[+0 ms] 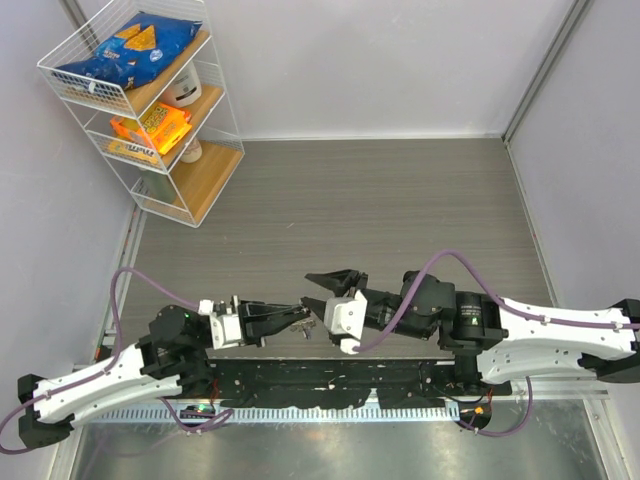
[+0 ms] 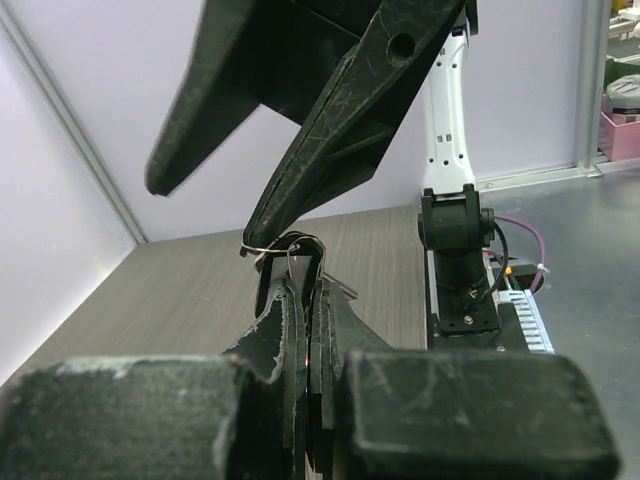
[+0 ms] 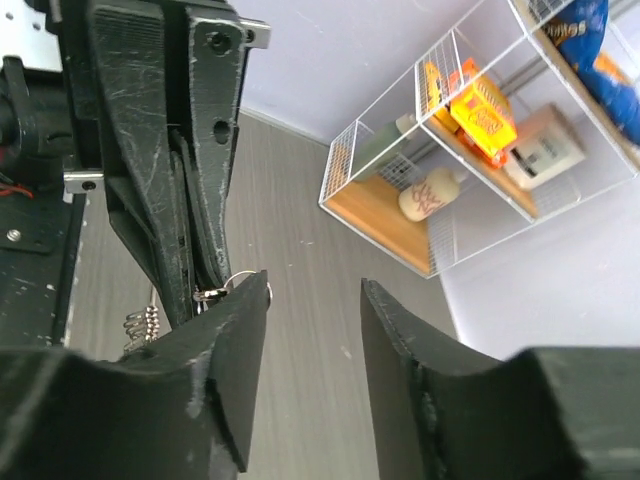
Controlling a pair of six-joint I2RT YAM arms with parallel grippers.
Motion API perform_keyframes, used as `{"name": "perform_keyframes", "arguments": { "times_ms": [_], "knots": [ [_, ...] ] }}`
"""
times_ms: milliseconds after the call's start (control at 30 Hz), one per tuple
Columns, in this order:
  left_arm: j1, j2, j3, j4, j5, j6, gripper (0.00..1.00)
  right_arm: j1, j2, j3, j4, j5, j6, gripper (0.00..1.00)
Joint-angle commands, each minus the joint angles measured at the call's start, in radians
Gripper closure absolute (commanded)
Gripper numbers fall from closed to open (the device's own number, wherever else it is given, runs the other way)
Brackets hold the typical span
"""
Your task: Put the keys on the keyring
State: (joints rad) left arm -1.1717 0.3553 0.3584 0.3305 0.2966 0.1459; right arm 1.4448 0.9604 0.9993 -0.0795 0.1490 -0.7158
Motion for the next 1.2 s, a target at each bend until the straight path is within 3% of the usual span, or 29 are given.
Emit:
{"name": "perform_keyframes", "arguments": {
  "times_ms": [0,133,333,567,833,1167],
  "knots": [
    [-0.031,-0.027,0.017,0.012,0.23,-0.043,1.0,-0.069,-0.067,0.049,0.073,0.32,0.088,0.47],
    [-0.031,-0.016,0.016,0.022,0.175,-0.043,1.0,-0.07,-0.114,0.039,0.086,0.409,0.142,0.41],
    [-0.032,0.011,0.017,0.044,0.139,-0.042,1.0,-0.078,-0.17,0.041,-0.035,0.528,0.305,0.35],
    [-0.031,0.047,0.033,0.133,0.288,-0.13,1.0,-0.087,-0.232,0.045,-0.149,0.627,0.45,0.31],
    [-0.029,0.063,0.059,0.22,0.354,-0.267,1.0,-0.095,-0.224,0.062,-0.281,0.532,0.592,0.3],
    [-0.032,0.096,0.12,0.174,0.158,-0.312,1.0,-0.095,-0.353,-0.023,-0.359,0.187,0.644,0.3]
  ]
}}
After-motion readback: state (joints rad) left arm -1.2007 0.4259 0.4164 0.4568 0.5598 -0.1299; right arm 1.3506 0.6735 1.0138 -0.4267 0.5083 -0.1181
